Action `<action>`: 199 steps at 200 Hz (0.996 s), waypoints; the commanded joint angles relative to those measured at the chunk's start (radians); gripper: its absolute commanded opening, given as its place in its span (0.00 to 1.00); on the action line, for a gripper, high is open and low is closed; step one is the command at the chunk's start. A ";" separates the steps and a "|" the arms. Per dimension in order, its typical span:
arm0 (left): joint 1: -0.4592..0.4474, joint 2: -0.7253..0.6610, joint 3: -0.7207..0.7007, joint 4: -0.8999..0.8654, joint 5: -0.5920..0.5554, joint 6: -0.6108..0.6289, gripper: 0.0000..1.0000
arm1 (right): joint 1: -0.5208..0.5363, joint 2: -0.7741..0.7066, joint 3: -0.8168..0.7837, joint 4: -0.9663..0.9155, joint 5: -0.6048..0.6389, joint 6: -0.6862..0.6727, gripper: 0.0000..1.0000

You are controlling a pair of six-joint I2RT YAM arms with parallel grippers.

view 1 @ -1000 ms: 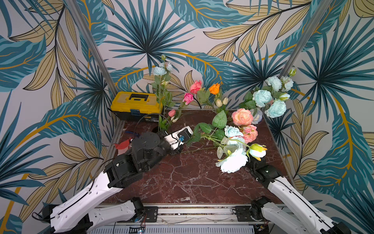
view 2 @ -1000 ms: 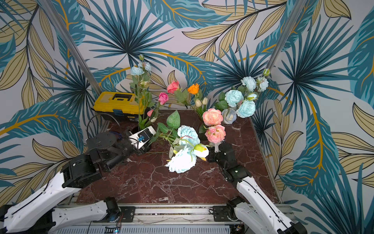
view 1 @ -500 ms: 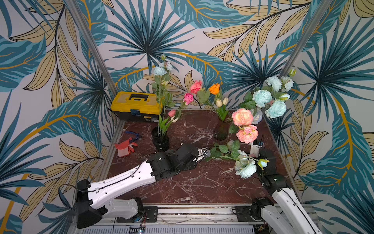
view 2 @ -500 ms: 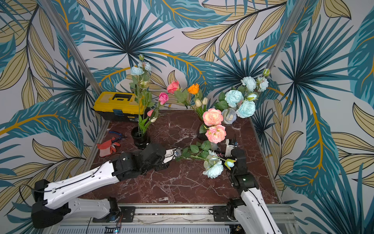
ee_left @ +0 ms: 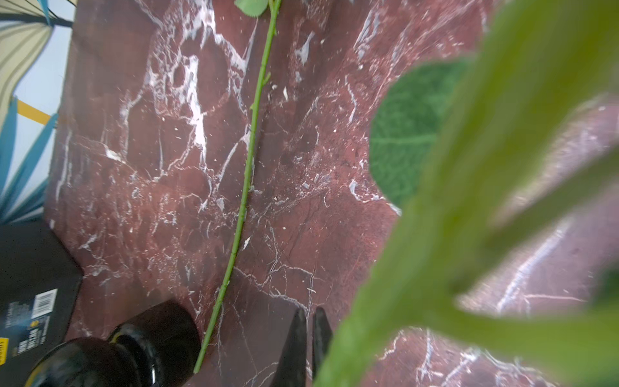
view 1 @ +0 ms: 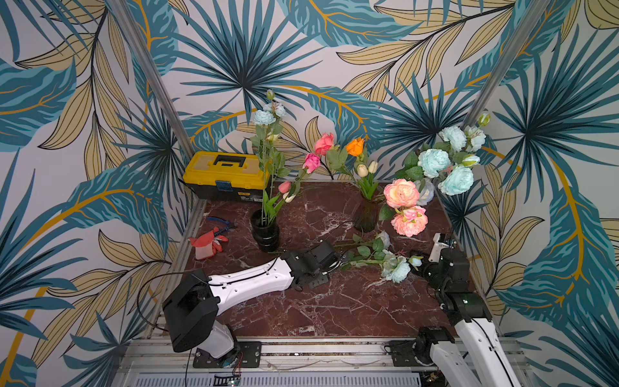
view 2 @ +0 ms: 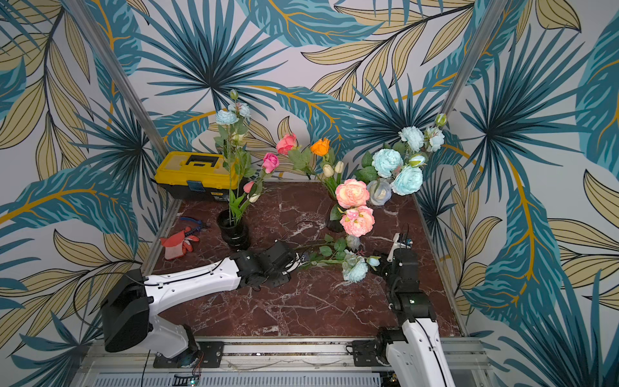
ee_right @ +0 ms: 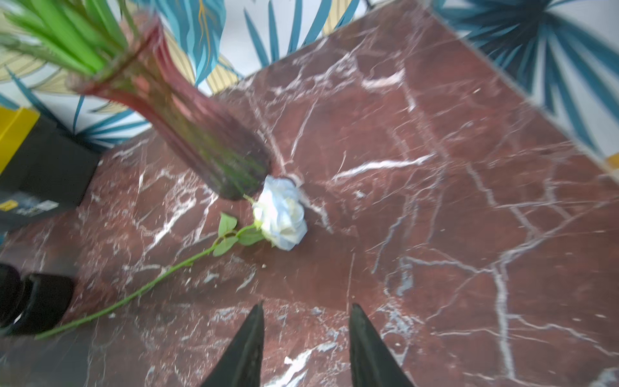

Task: Pick out blue flowers from the vase
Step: Place the flower at the center of the board.

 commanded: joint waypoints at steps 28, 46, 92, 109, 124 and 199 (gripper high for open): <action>0.053 0.135 0.047 0.128 0.058 0.024 0.00 | -0.018 0.023 0.038 -0.023 0.012 -0.026 0.43; 0.070 0.201 0.079 0.150 0.064 0.044 0.00 | -0.018 0.057 0.070 -0.051 0.019 -0.051 0.43; 0.101 0.338 0.156 0.183 0.081 0.075 0.09 | -0.018 0.110 0.097 -0.005 -0.010 -0.078 0.43; 0.110 0.375 0.184 0.188 0.086 0.095 0.15 | -0.018 0.161 0.109 0.006 -0.041 -0.089 0.42; 0.109 0.394 0.205 0.188 0.086 0.111 0.20 | -0.018 0.195 0.121 0.007 -0.060 -0.086 0.41; 0.112 0.378 0.225 0.195 0.080 0.133 0.37 | -0.017 0.227 0.122 0.039 -0.091 -0.112 0.41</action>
